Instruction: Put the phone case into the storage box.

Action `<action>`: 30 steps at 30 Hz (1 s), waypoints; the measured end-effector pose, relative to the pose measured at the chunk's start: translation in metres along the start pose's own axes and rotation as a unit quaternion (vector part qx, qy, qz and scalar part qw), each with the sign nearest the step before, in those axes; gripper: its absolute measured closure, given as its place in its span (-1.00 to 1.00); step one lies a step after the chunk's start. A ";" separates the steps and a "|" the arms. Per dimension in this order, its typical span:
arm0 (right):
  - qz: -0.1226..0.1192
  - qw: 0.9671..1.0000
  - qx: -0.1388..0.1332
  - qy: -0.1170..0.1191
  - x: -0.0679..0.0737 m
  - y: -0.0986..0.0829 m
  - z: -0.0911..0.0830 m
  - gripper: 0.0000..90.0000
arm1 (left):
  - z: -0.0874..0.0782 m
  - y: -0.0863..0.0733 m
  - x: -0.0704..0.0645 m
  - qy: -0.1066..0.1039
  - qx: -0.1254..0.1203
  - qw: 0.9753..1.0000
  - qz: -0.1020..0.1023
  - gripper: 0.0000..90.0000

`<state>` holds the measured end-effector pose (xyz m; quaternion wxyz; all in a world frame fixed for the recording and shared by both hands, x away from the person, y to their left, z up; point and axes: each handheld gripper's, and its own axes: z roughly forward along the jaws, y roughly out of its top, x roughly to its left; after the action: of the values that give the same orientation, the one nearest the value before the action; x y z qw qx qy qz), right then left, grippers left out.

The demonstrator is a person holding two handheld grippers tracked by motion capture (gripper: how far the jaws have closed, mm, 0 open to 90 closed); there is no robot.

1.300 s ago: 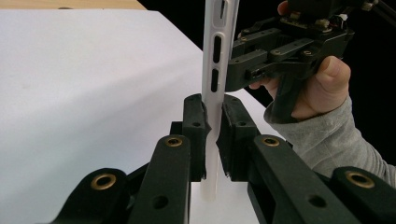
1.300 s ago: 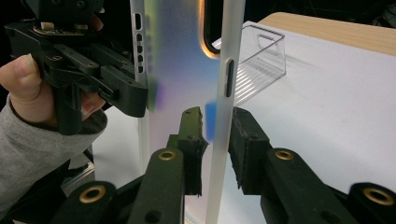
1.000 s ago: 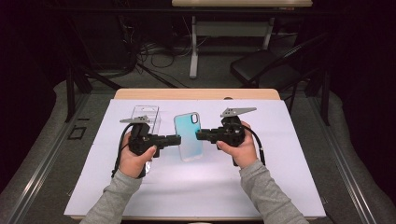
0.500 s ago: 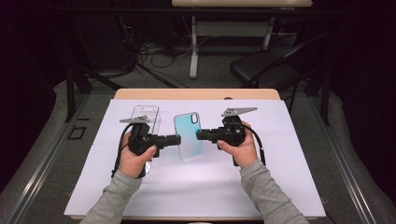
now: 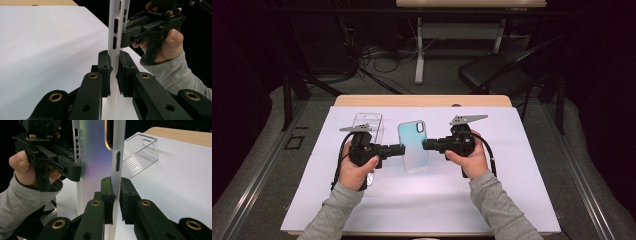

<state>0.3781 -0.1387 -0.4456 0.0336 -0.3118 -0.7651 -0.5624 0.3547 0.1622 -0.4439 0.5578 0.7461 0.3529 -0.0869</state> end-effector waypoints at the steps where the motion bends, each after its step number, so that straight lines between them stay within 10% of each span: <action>1: 0.000 1.000 -0.001 0.000 0.000 0.000 0.000 0.83 | 0.000 0.000 0.000 0.000 0.000 1.000 0.000 0.82; 30: 0.004 1.000 -0.003 0.010 -0.002 -0.001 -0.001 0.84 | 0.000 0.000 -0.001 -0.001 0.000 1.000 0.005 0.82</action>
<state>0.3791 -0.1409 -0.4469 0.0429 -0.3090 -0.7619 -0.5676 0.3544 0.1617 -0.4436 0.5588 0.7476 0.3488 -0.0850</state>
